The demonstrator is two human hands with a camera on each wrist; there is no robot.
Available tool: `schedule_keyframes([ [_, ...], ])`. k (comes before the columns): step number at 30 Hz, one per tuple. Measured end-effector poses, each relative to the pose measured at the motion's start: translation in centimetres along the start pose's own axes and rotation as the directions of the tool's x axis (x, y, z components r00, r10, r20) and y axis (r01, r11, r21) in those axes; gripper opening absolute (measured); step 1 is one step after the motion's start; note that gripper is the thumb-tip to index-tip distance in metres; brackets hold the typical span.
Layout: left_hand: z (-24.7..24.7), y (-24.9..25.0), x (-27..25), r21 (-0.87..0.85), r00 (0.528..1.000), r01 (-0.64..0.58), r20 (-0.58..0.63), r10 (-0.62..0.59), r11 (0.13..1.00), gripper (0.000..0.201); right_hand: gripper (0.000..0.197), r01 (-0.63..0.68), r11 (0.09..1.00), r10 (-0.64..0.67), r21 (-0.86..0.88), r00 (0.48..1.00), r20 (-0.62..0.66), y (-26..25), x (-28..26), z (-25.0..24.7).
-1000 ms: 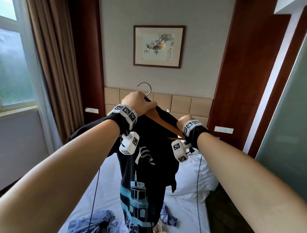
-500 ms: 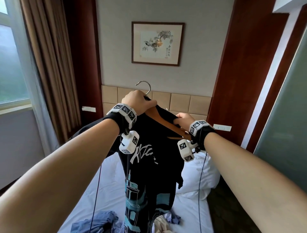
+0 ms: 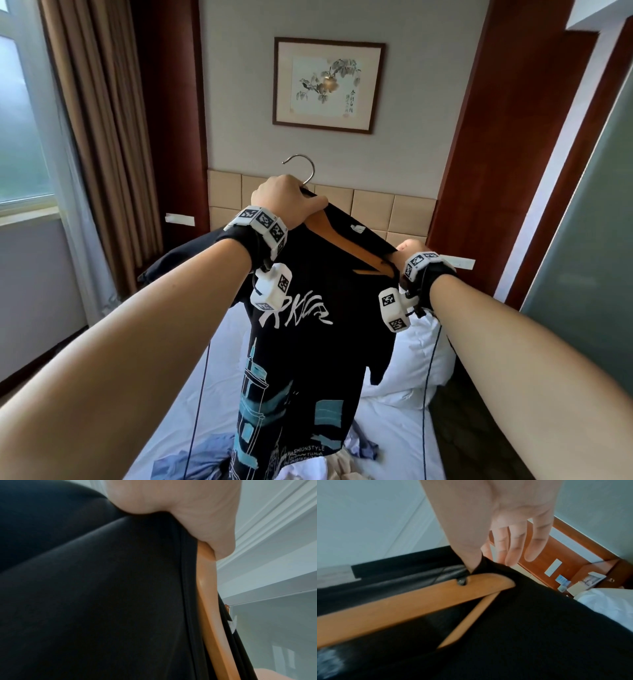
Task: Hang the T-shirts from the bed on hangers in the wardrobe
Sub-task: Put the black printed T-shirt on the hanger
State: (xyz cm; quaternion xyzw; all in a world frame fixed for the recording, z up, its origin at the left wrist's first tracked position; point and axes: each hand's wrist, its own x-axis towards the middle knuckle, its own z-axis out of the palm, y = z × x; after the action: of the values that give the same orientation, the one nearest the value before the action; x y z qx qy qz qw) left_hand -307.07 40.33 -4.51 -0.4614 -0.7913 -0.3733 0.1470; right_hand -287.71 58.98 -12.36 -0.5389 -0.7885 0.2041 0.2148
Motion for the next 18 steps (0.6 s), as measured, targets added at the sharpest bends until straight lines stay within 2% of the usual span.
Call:
schedule_keyframes([
  [4, -0.3, -1.5, 0.0, -0.003, 1.0, 0.009, 0.008, -0.009, 1.0, 0.039, 0.02, 0.074, 0.949, -0.083, -0.306, 0.996, -0.015, -1.2, -0.4, 0.3],
  [7, -0.5, -2.6, 0.2, -0.029, 1.0, 0.025, 0.015, -0.025, 0.999, 0.04, 0.025, 0.165, 0.8, -0.235, -0.577, 0.971, -0.048, -2.0, -0.7, 1.3],
  [9, -1.0, -3.4, 0.5, -0.051, 0.999, 0.034, 0.012, -0.033, 0.998, 0.038, 0.02, 0.209, 0.694, -0.323, -0.689, 0.945, -0.038, -2.3, -0.6, 2.2],
  [15, -1.8, -5.1, 0.9, -0.042, 0.999, 0.034, -0.004, -0.035, 0.999, 0.037, 0.021, 0.27, 0.606, -0.356, -0.749, 0.933, 0.048, -3.8, -0.4, 4.2],
  [18, -1.9, -6.3, 1.1, -0.034, 0.998, 0.056, -0.002, -0.056, 0.998, 0.037, 0.022, 0.335, 0.563, -0.415, -0.756, 0.905, 0.091, -4.0, -0.4, 5.0],
])
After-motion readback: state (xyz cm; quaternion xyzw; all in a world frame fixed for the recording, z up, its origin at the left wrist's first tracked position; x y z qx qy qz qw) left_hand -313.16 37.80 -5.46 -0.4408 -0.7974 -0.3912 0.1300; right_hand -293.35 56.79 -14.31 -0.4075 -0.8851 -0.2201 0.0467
